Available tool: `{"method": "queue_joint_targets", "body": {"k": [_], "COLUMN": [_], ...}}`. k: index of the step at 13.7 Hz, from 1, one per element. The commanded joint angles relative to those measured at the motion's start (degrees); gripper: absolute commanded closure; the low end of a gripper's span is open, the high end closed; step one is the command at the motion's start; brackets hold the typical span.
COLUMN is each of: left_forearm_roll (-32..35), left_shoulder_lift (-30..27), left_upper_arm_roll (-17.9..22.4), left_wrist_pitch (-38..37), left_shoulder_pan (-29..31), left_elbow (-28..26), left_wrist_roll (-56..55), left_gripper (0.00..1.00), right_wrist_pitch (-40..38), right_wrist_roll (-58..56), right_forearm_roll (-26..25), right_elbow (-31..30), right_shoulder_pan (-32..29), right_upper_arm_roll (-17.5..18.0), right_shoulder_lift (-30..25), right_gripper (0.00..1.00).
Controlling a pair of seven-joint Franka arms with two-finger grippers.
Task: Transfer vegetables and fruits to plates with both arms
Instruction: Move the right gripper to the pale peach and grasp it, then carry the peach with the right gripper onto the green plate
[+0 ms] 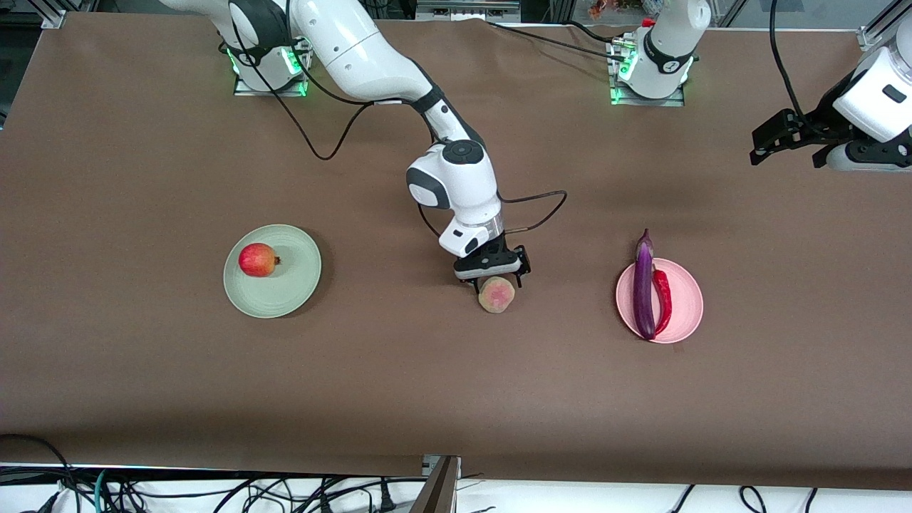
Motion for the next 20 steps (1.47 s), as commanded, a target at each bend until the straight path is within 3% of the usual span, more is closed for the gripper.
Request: {"method": "queue_joint_targets", "body": {"k": [1,5,6,8,10,11,14,17,20], "left_forearm_roll": [-1.31,-1.31,-1.31,-1.31,-1.31,-1.31,-1.31,-1.31,-1.31], "left_shoulder_lift": [0.51,0.51,0.51,0.51,0.51,0.51,0.51,0.51,0.51], "left_upper_arm_roll": [0.01,-0.08,-0.08,-0.08,-0.08,-0.08,-0.08,-0.08,-0.08], "left_wrist_pitch": [-1.27,-1.27,-1.27,-1.27,-1.27,-1.27,-1.27,-1.27,-1.27], "left_shoulder_pan": [-0.09,-0.09,-0.09,-0.09,-0.09,-0.09,-0.09,-0.09,-0.09], "left_elbow": [1.47,1.47,1.47,1.47,1.47,1.47,1.47,1.47,1.47], "left_wrist_roll": [-0.17,-0.17,-0.17,-0.17,-0.17,-0.17,-0.08,-0.17,-0.08], "left_gripper": [0.00,0.00,0.00,0.00,0.00,0.00,0.00,0.00,0.00], "right_wrist_pitch": [0.45,1.24,1.24,1.24,1.24,1.24,0.80,-0.33,-16.98], "right_wrist_roll": [0.58,0.66,0.58,0.49,-0.30,-0.39,-0.74,-4.06,-15.46], "right_forearm_roll": [-1.24,-1.16,-1.16,-1.16,-1.16,-1.07,-0.19,0.95,1.13], "right_elbow": [0.16,0.24,0.24,0.24,0.16,0.16,-0.80,-8.43,-9.51], "right_shoulder_pan": [0.51,0.42,0.42,0.33,0.16,-0.02,-1.51,-6.06,-15.02], "right_upper_arm_roll": [-0.49,-0.84,-0.75,-0.75,-0.75,-0.75,-0.58,0.99,7.32], "right_shoulder_lift": [1.09,1.71,1.71,1.62,1.44,1.09,-1.71,-9.43,-16.03], "right_gripper": [0.00,0.02,0.09,0.36,0.78,0.91,0.92,0.92,0.92]}}
